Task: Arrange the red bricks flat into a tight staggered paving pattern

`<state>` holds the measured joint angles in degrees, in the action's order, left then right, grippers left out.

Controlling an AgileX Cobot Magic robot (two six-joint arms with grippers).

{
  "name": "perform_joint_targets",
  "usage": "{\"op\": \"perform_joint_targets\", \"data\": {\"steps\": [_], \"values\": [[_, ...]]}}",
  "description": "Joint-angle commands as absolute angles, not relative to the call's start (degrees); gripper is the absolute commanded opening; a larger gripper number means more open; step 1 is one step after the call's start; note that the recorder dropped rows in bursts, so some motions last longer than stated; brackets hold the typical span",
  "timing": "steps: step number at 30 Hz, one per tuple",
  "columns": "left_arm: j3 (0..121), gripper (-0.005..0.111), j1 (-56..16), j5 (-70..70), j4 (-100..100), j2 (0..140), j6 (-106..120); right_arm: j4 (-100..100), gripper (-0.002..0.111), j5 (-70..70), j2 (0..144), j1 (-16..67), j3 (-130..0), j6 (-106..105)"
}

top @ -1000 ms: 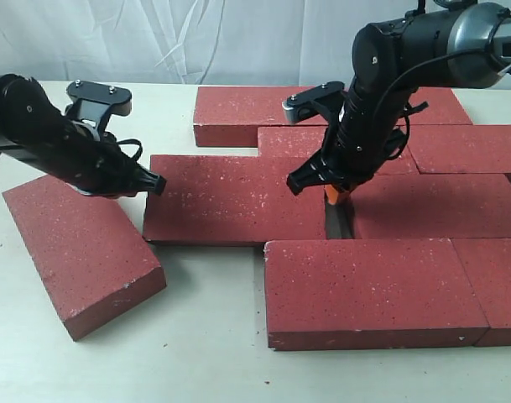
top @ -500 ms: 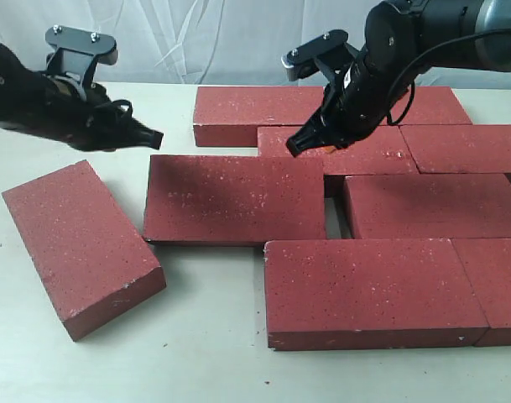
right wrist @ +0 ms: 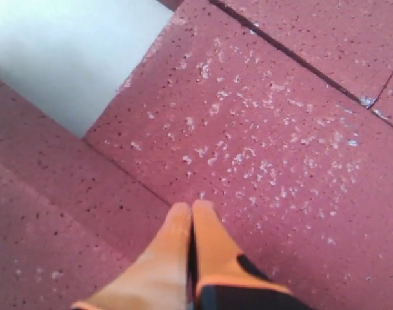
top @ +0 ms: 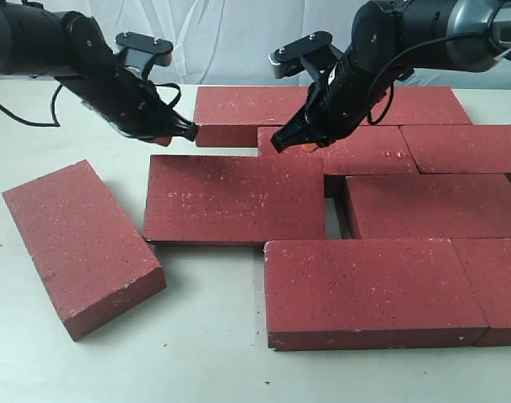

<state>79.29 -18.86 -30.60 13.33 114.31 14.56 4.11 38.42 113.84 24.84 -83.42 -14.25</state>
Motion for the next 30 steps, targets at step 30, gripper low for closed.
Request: {"op": "perform_joint_targets", "data": {"steps": [30], "values": [[77.1, 0.0, -8.9, -40.5, 8.6, 104.7, 15.2, 2.3, -0.001, 52.3, 109.9, 19.2, -80.7, -14.3]]}}
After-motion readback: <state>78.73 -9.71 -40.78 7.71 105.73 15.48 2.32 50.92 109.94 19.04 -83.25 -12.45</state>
